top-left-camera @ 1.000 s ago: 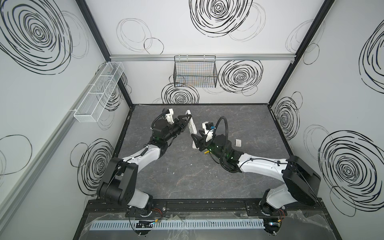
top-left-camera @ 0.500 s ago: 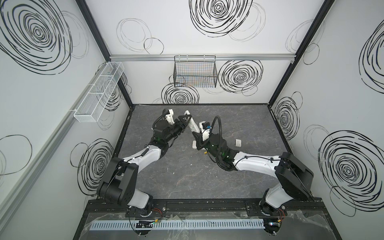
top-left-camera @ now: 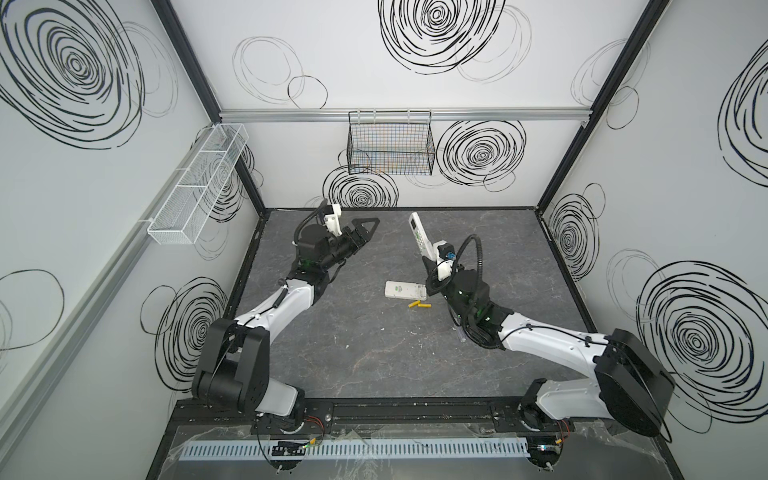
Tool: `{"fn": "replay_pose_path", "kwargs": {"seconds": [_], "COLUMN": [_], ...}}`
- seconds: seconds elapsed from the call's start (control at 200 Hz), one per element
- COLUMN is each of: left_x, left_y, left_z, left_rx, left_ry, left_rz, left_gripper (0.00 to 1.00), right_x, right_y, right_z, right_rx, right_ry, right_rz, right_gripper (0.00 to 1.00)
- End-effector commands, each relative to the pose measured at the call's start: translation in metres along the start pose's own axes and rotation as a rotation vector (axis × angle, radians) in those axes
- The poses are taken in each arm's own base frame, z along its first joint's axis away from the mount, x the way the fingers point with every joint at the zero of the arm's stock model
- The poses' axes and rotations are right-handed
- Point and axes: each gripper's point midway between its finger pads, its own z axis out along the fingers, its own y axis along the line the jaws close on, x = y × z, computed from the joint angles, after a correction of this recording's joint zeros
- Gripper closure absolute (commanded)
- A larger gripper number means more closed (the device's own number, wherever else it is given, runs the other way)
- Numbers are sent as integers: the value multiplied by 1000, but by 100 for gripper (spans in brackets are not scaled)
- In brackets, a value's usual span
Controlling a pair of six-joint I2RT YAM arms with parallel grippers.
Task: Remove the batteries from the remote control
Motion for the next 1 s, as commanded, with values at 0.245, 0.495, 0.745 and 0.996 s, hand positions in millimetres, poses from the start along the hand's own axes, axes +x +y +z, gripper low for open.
{"fn": "replay_pose_path", "kwargs": {"seconds": [0.245,0.495,0.745,0.996], "left_x": [-46,-1,42,89], "left_y": [14,9,-26,-54], "left_z": [-44,-41,-26,-24], "left_rx": [-207,-181,-11,190], "left_ry": [88,200,296,410], "left_rz": [216,342,393,308], "left_gripper": [8,8,13,15], "right_x": [-12,-8,8,25], "right_y": [-29,-29,-27,-20], "right_z": [-37,-52,-57,-65], "right_rx": [85,117,165,228], "right_ry": [-85,-105,-68,-62], "right_rz": [-474,-655,-818,-1023], "right_gripper": [100,100,100,100]}}
